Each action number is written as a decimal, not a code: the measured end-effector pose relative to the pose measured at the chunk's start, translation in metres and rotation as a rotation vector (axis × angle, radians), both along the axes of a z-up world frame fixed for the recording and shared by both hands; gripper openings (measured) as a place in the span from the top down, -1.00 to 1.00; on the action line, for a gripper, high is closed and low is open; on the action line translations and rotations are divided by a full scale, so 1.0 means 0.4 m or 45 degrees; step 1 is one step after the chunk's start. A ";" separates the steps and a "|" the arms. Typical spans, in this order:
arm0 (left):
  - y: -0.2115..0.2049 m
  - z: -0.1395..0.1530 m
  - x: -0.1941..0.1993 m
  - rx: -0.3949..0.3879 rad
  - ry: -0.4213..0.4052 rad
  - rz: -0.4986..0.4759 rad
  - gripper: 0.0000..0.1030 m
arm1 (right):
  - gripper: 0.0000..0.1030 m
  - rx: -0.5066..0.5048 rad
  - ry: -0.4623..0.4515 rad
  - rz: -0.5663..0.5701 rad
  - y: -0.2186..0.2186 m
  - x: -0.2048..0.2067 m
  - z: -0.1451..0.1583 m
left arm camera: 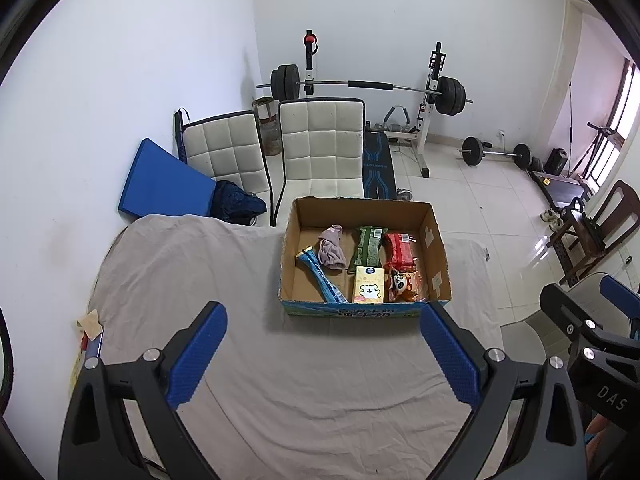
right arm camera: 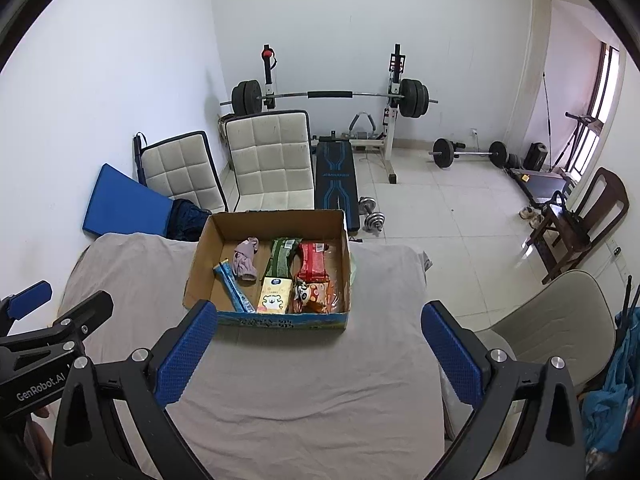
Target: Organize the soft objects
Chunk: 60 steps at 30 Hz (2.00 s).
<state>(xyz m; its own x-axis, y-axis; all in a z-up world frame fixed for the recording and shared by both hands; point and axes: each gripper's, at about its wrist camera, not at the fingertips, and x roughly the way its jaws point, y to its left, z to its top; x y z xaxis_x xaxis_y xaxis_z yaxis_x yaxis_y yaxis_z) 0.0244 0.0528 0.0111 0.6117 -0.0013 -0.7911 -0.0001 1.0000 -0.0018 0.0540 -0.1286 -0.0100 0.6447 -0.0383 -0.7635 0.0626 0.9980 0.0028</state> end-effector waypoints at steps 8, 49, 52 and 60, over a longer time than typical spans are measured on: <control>-0.002 0.001 0.002 0.000 -0.003 0.000 -0.92 | -1.00 -0.006 -0.009 -0.002 0.001 0.001 -0.009; -0.016 0.024 0.017 -0.007 -0.019 -0.014 -1.00 | -1.00 -0.028 -0.046 -0.025 -0.013 -0.004 0.005; -0.013 0.022 0.016 -0.008 -0.020 -0.011 -1.00 | -1.00 -0.029 -0.047 -0.025 -0.014 -0.005 0.006; -0.013 0.022 0.017 -0.007 -0.017 -0.011 -1.00 | -1.00 -0.024 -0.044 -0.024 -0.015 -0.006 0.007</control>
